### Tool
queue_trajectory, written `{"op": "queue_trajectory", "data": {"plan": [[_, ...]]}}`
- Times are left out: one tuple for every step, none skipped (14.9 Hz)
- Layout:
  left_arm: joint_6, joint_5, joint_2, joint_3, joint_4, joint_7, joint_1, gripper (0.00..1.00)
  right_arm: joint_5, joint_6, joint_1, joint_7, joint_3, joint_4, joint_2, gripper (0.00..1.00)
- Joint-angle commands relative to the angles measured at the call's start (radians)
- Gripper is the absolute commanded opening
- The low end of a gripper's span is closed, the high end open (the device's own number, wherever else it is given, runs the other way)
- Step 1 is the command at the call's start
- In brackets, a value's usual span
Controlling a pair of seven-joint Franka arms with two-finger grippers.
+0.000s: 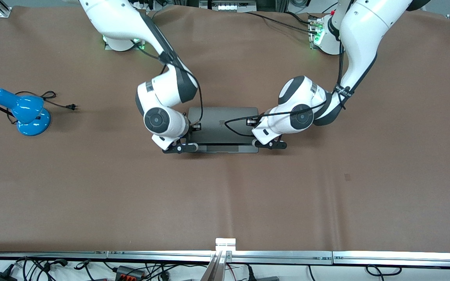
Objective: Close laptop with both arms from behind
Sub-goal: 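Push the laptop lid down shut with both grippers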
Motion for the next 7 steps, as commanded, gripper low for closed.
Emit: {"op": "queue_trajectory", "data": {"plan": [[-0.004,0.072,0.093,0.003,0.063,-0.02,-0.012,0.0,-0.016,0.055,0.009,0.015,0.0,0.048,0.075,0.0],[-0.004,0.072,0.116,0.003,0.067,-0.025,-0.023,0.0,-0.018,0.058,0.012,0.015,0.0,0.048,0.086,0.0],[-0.004,0.072,0.138,0.01,0.092,-0.025,-0.03,0.0,-0.018,0.058,0.012,0.015,0.0,0.048,0.092,0.0],[-0.004,0.073,0.156,0.023,0.111,-0.026,-0.038,0.0,-0.019,0.058,0.012,0.015,0.0,0.048,0.095,0.0],[-0.004,0.078,0.161,0.032,0.114,-0.026,-0.062,0.0,-0.019,0.058,0.012,0.015,0.0,0.048,0.096,0.0],[-0.003,0.079,0.163,0.055,0.116,-0.026,-0.087,0.0,-0.025,0.058,0.012,0.015,0.0,0.048,0.097,0.0],[0.0,0.079,0.163,0.078,0.117,-0.025,-0.105,0.0,-0.033,0.058,0.012,0.015,0.0,0.048,0.097,0.0]]}}
